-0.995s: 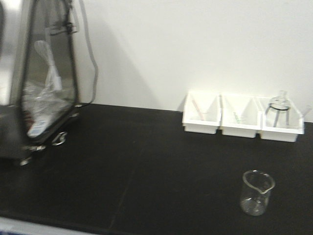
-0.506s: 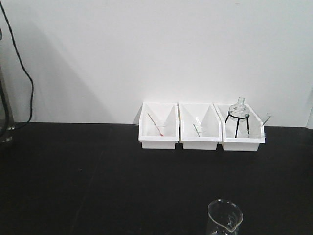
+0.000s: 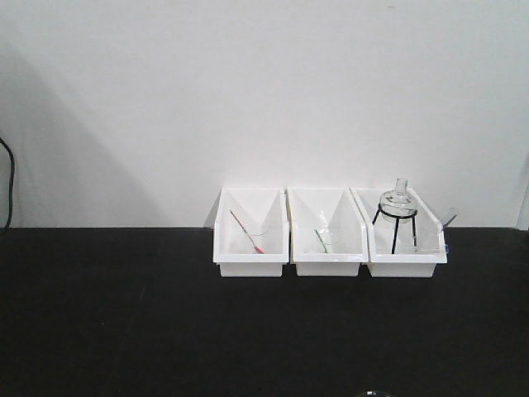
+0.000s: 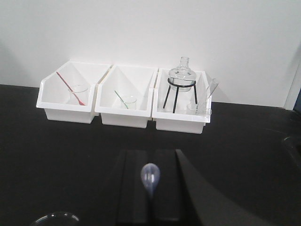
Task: Grab transparent chemical and place on left bench
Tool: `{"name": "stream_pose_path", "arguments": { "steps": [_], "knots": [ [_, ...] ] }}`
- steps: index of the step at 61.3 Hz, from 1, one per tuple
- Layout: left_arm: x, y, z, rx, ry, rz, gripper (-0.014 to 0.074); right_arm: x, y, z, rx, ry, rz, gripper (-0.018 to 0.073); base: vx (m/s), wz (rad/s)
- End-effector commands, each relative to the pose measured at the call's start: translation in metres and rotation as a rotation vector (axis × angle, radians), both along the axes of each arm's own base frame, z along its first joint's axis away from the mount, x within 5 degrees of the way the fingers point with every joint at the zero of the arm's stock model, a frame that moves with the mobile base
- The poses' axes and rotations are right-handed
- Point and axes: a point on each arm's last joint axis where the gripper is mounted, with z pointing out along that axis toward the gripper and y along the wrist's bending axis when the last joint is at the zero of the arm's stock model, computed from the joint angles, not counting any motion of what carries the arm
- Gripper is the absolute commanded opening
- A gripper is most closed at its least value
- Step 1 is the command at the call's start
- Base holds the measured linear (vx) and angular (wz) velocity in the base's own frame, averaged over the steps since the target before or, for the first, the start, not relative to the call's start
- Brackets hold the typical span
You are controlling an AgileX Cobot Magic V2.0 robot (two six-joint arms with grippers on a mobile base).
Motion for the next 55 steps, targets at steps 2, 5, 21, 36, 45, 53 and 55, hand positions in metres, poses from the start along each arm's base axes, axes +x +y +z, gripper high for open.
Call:
{"name": "stream_pose_path", "arguments": {
  "steps": [2, 5, 21, 36, 45, 53, 55],
  "knots": [
    [-0.001, 0.0, 0.003, -0.014, -0.081, -0.001, -0.0003, 0.0, 0.001, 0.018, 0.0, -0.113, 0.011, -0.0004, 0.11, -0.02],
    [-0.001, 0.0, 0.003, -0.014, -0.081, -0.001, -0.0003, 0.0, 0.001, 0.018, 0.0, -0.113, 0.011, -0.0004, 0.1, -0.01],
    [-0.001, 0.0, 0.003, -0.014, -0.081, -0.001, -0.0003, 0.0, 0.001, 0.018, 0.0, -0.113, 0.011, -0.0004, 0.05, 0.0],
    [-0.001, 0.0, 0.003, -0.014, -0.081, -0.001, -0.0003, 0.004, 0.003, 0.024, 0.011, -0.188, 0.028, -0.0004, 0.0, 0.0],
    [-0.001, 0.0, 0.003, -0.014, -0.081, -0.001, -0.0003, 0.029, 0.011, 0.029, 0.086, -0.319, 0.077, -0.0001, 0.0, 0.0],
    [-0.001, 0.0, 0.003, -0.014, -0.081, -0.001, -0.0003, 0.061, 0.023, 0.014, 0.14, -0.317, 0.163, -0.0001, 0.0, 0.0],
    [-0.001, 0.0, 0.003, -0.014, -0.081, -0.001, -0.0003, 0.067, 0.027, 0.01, 0.149, -0.309, 0.199, -0.0001, 0.0, 0.0]
  ]
}}
